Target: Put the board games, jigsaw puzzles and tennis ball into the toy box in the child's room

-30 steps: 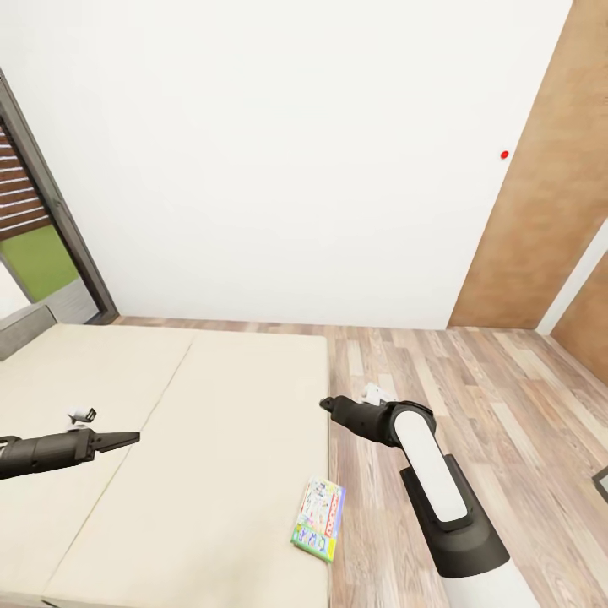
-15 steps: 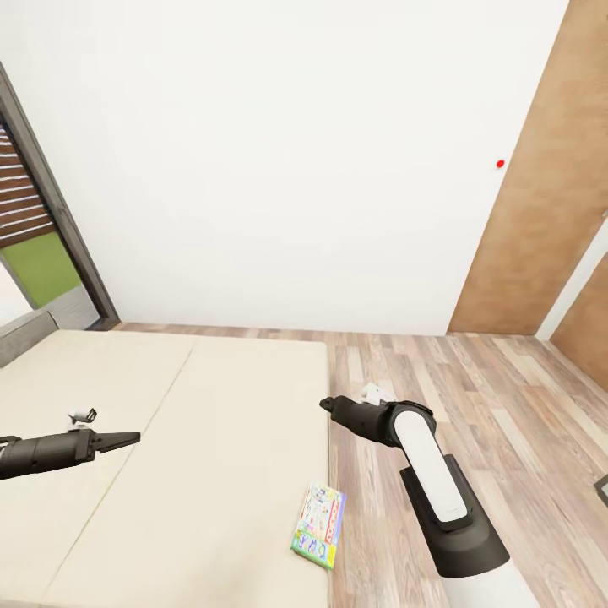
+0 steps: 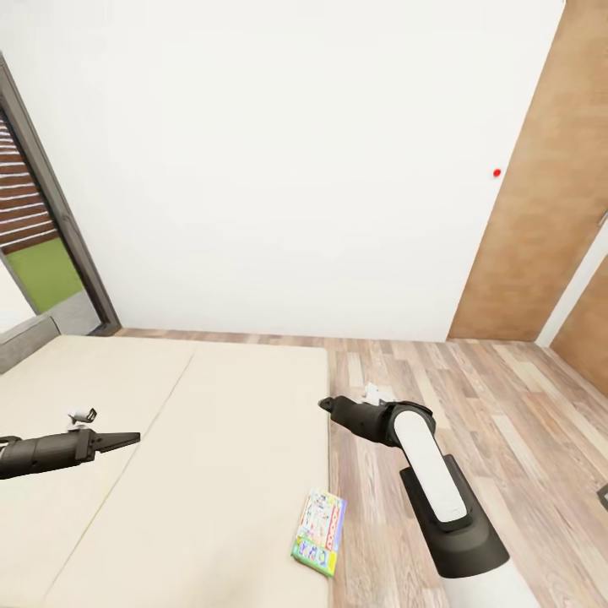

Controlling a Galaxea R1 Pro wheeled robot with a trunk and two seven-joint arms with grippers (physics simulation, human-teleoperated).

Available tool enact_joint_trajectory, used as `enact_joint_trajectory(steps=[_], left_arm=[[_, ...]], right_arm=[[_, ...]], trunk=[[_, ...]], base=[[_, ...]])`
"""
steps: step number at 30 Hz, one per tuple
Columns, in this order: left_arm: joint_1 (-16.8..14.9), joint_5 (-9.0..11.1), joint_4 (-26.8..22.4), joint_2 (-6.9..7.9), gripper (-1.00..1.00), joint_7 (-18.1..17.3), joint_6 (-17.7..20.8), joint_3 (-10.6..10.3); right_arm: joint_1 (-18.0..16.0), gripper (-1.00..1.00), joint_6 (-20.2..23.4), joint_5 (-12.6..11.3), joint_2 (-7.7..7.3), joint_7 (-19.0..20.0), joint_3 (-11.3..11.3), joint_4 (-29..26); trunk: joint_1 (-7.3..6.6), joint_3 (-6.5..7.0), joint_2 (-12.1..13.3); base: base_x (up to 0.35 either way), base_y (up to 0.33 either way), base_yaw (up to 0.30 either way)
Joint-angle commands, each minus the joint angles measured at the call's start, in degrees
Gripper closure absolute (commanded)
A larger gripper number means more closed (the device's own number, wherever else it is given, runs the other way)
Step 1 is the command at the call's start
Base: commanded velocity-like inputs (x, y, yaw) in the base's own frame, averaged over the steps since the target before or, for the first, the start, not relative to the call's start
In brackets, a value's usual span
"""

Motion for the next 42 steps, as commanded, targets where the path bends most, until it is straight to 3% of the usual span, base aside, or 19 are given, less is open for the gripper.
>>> enact_joint_trajectory(steps=[1,7,18,28,42], left_arm=[[-0.05,0.0,-0.01,0.02,-1.0,-0.21,0.61,-0.03],[-0.05,-0.01,0.02,0.02,-1.0,-0.21,0.61,-0.03],[-0.05,-0.12,0.03,-0.05,-1.0,-0.14,0.61,-0.03],[-0.05,-0.26,0.02,-0.51,-1.0,-0.16,0.61,-0.03],[-0.05,-0.27,0.02,-0.67,-1.0,-0.12,0.61,-0.03]], right_arm=[[-0.06,-1.0,0.1,-0.48,0.01,-0.6,0.29,-0.06],[-0.07,-1.0,0.04,-0.36,0.01,-0.6,1.69,-0.06],[-0.06,-1.0,-0.23,-0.36,-0.05,-0.61,2.24,-0.02],[0.1,-1.0,-4.68,-0.42,-0.73,-0.6,2.6,0.18],[3.71,-1.0,-8.81,-0.21,-0.94,-0.16,2.38,2.52]], trunk=[[0.04,-0.03,-0.12],[0.04,0.54,-0.12],[0.04,1.58,-0.12],[0.04,2.45,-0.12],[0.04,2.61,-0.12]], base=[[0.0,0.0,0.055],[0.0,0.0,0.062],[0.0,0.0,0.069],[0.0,0.0,0.079],[0.0,0.0,0.015]])
